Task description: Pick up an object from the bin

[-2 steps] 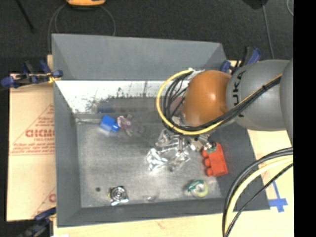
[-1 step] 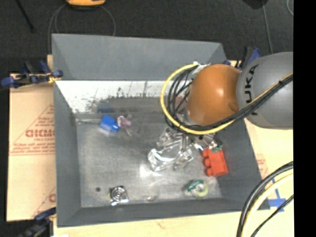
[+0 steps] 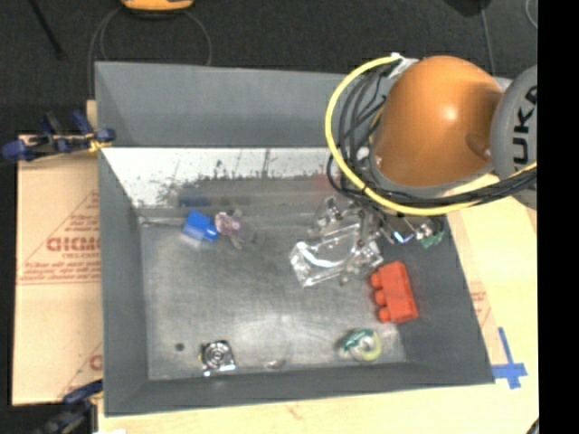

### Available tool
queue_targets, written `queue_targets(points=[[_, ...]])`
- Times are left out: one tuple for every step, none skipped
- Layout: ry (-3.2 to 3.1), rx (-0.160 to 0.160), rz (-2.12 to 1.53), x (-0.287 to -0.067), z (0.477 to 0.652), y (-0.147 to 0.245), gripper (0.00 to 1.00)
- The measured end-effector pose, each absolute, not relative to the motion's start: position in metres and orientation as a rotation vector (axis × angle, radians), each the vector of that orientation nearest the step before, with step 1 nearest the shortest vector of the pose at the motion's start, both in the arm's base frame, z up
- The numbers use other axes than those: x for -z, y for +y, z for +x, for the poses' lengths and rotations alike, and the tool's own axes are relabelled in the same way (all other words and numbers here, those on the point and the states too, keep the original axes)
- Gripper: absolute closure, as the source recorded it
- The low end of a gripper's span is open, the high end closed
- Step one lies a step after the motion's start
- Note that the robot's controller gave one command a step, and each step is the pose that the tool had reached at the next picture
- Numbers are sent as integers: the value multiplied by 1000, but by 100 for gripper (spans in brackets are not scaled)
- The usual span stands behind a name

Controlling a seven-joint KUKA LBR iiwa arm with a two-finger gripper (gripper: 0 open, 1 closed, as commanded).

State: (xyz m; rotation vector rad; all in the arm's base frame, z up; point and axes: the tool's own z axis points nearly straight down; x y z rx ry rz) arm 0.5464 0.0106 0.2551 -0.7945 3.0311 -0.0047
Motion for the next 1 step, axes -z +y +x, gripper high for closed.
queue_targets(points=[[2993, 3, -948, -276, 549, -7, 100]])
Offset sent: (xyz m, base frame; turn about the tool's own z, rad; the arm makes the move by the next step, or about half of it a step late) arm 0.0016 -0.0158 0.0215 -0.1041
